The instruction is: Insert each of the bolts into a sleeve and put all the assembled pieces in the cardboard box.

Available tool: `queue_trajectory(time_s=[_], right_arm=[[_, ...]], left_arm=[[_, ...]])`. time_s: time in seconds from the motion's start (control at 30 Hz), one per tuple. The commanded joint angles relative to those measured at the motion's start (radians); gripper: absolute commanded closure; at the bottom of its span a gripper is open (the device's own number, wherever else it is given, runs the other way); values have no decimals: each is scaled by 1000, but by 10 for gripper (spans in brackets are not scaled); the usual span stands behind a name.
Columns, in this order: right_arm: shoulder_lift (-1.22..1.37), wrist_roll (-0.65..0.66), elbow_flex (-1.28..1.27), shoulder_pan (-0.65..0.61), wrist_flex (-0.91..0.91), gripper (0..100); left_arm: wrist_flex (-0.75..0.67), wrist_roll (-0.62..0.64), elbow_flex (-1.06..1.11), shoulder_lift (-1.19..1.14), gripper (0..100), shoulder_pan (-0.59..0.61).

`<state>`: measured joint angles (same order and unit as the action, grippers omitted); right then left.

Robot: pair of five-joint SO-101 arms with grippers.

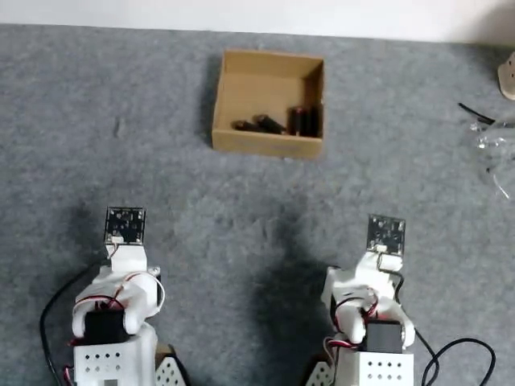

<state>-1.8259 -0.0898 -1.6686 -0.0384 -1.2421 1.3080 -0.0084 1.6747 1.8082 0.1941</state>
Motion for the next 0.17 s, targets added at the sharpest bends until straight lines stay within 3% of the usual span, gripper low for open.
queue_trajectory(time_s=[0.0, 0.13], right_arm=[[-10, 9, -105, 12, -5, 691], [-10, 9, -105, 12, -5, 691]], left_arm=[[5, 0, 21, 12, 993, 13], [5, 0, 21, 12, 993, 13]])
